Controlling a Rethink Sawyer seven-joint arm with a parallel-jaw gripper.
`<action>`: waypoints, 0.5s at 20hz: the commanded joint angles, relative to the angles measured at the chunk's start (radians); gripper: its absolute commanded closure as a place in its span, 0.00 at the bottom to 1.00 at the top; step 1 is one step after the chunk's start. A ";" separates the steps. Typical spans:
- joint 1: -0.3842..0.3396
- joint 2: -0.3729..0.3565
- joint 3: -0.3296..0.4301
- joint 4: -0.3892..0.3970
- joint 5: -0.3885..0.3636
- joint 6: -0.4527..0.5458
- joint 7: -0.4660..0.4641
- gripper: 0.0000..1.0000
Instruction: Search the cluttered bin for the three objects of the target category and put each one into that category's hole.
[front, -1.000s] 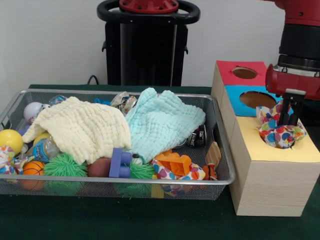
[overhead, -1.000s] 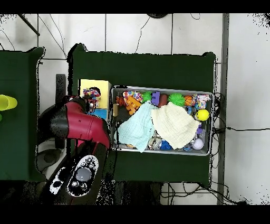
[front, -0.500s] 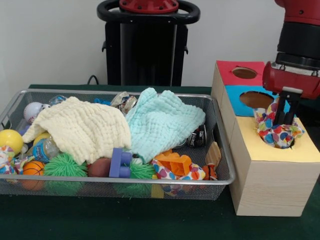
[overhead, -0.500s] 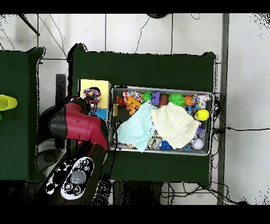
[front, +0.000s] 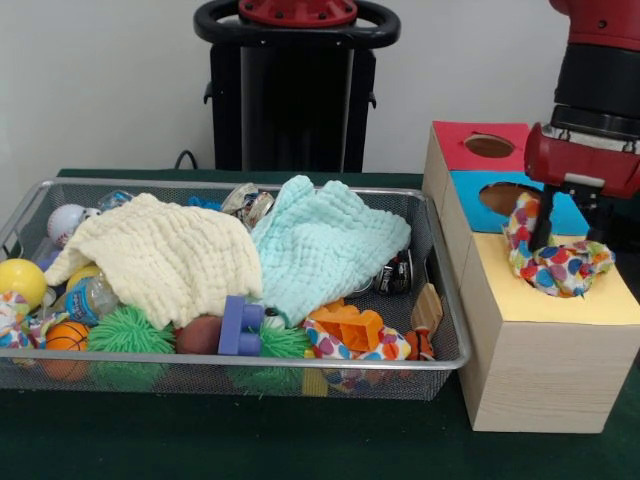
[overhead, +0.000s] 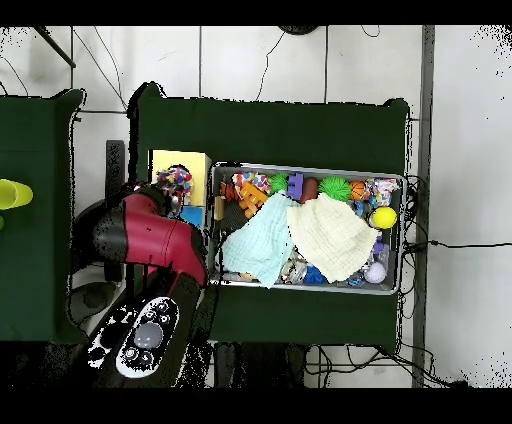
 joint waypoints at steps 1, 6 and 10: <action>-0.054 0.029 0.100 0.063 0.019 0.035 0.231 0.00; -0.073 0.020 0.124 0.064 0.034 0.057 0.237 0.00; -0.082 -0.002 0.134 0.075 0.035 0.061 0.235 0.00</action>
